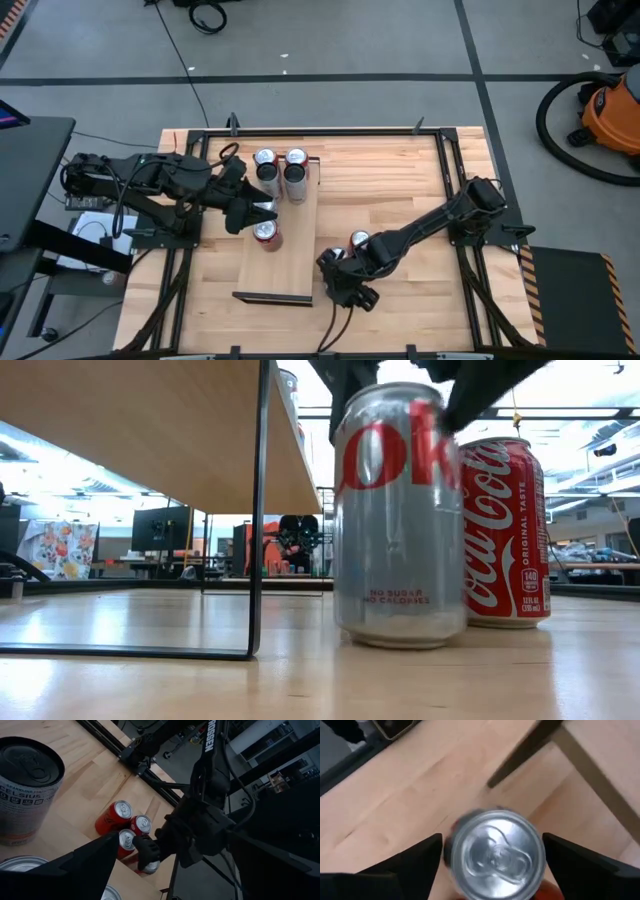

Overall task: Place canned beverage on shelf
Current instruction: Put the red and silver soda can aligned with the other red and silver soda can on the shelf

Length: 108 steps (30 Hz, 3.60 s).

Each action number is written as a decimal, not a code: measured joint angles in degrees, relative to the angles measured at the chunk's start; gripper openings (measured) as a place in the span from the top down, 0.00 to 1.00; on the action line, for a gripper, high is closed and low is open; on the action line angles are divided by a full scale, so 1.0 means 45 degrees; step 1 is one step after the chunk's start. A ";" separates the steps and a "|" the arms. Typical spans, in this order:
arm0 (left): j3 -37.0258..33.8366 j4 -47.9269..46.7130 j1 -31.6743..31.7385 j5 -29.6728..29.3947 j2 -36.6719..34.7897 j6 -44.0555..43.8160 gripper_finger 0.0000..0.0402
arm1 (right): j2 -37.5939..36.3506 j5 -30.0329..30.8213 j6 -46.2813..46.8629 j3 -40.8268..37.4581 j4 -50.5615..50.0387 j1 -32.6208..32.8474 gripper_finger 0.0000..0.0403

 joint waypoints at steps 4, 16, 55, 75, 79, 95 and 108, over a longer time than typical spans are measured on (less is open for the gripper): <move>0.0000 -0.0008 0.0002 0.0000 0.0005 0.0075 0.03 | -0.0029 0.0340 0.0428 0.0378 0.0093 0.0015 0.05; 0.0000 -0.0063 0.0002 0.0084 0.0005 0.0108 0.03 | -0.0029 0.1820 0.7520 0.1733 -0.1993 0.0319 0.03; 0.0000 -0.0107 0.0002 0.0364 0.0005 0.0569 0.03 | -0.0933 0.4885 1.1517 0.0874 -0.3738 0.1528 0.13; 0.0000 -0.0155 0.0002 0.0899 0.0005 0.0403 0.03 | -0.0146 0.5755 1.8671 0.0990 -0.1789 0.1635 0.13; 0.0000 -0.0173 -0.0003 0.0908 0.0005 0.0410 0.03 | -0.0055 0.6031 1.7897 0.0995 -0.1831 0.1705 0.13; 0.0000 -0.0255 0.0002 0.0910 0.0005 0.0405 0.03 | 0.0685 0.6174 1.1797 0.0990 -0.1027 0.1573 0.13; 0.0000 -0.0253 -0.0003 0.0908 0.0003 0.0228 0.03 | 0.0582 0.3796 0.4998 0.1000 -0.0838 0.1491 0.13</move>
